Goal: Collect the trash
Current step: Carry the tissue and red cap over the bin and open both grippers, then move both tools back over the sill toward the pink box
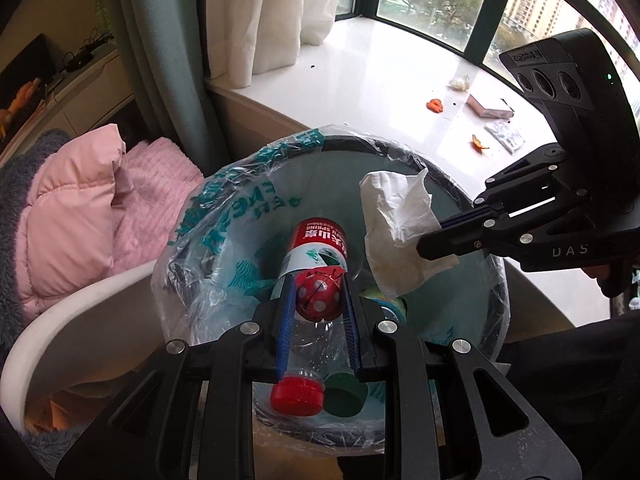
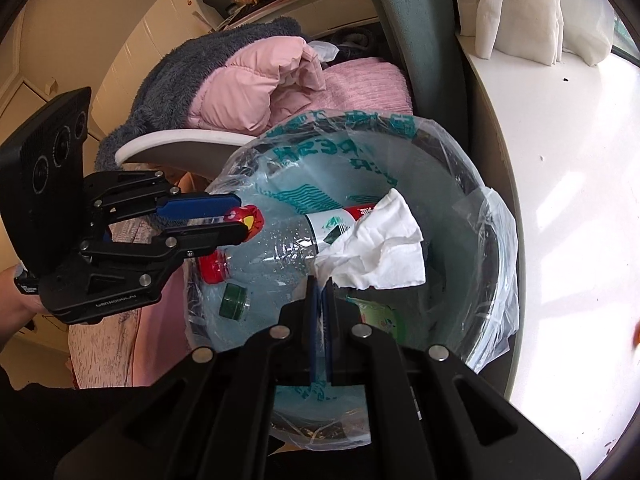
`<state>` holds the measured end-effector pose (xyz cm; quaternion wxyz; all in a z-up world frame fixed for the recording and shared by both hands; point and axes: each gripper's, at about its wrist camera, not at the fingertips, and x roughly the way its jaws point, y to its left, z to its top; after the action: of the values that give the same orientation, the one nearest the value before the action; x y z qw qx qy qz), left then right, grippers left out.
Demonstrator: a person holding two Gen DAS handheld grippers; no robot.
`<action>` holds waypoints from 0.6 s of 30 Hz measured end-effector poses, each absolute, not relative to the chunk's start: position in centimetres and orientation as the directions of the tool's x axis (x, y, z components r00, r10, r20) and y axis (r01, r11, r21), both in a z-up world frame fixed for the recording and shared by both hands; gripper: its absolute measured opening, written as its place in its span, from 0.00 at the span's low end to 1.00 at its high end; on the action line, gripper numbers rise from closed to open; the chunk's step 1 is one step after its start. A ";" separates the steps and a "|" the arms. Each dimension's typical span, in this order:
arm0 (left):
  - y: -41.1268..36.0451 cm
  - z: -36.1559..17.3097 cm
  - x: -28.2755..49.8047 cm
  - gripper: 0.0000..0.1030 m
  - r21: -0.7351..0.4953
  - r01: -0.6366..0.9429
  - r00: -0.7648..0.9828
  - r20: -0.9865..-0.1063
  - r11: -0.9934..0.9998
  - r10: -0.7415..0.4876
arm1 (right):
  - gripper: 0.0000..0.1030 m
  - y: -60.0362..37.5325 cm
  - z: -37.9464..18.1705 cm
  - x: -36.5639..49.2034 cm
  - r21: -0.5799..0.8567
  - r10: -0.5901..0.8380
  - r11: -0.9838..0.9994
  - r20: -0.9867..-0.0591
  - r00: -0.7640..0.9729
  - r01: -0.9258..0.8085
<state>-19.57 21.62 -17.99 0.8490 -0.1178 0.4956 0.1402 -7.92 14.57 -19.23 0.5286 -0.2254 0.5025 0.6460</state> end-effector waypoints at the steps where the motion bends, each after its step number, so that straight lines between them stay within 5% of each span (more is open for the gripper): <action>1: 21.5 -18.2 -19.3 0.20 -0.063 -0.348 0.465 -0.878 0.935 0.114 | 0.05 14.7 -19.4 -7.9 0.413 0.447 0.062 -0.825 -0.345 -0.908; 5: 20.9 -18.5 -18.9 0.20 -0.068 -0.322 0.464 -0.881 0.944 0.094 | 0.04 14.5 -19.5 -7.8 0.398 0.445 0.055 -0.831 -0.335 -0.916; 11: 20.4 -18.1 -18.9 0.43 -0.069 -0.313 0.479 -0.873 0.947 0.095 | 0.09 13.8 -18.9 -7.0 0.406 0.469 0.061 -0.818 -0.333 -0.912; 12: 20.3 -18.0 -19.0 0.49 -0.070 -0.315 0.483 -0.870 0.946 0.097 | 0.16 13.7 -18.8 -6.9 0.407 0.471 0.062 -0.817 -0.333 -0.911; 14: 20.4 -17.7 -19.1 0.61 -0.077 -0.322 0.493 -0.864 0.944 0.098 | 0.60 13.4 -18.6 -6.9 0.415 0.475 0.059 -0.812 -0.340 -0.908; 15: 20.4 -17.6 -19.2 0.64 -0.077 -0.323 0.499 -0.861 0.943 0.100 | 0.71 13.3 -18.5 -6.8 0.415 0.483 0.055 -0.807 -0.340 -0.908; 16: 20.4 -17.5 -19.2 0.64 -0.080 -0.323 0.503 -0.859 0.943 0.099 | 0.79 13.1 -18.2 -6.8 0.414 0.491 0.051 -0.803 -0.339 -0.909; 18: 20.4 -17.2 -19.3 0.72 -0.079 -0.325 0.509 -0.855 0.942 0.104 | 0.79 12.7 -17.8 -6.6 0.420 0.508 0.050 -0.792 -0.339 -0.906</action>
<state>-19.26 20.42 -17.22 0.8608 -0.1151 0.4798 0.1245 -6.63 12.73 -17.83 0.5371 -0.2047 0.4861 0.6582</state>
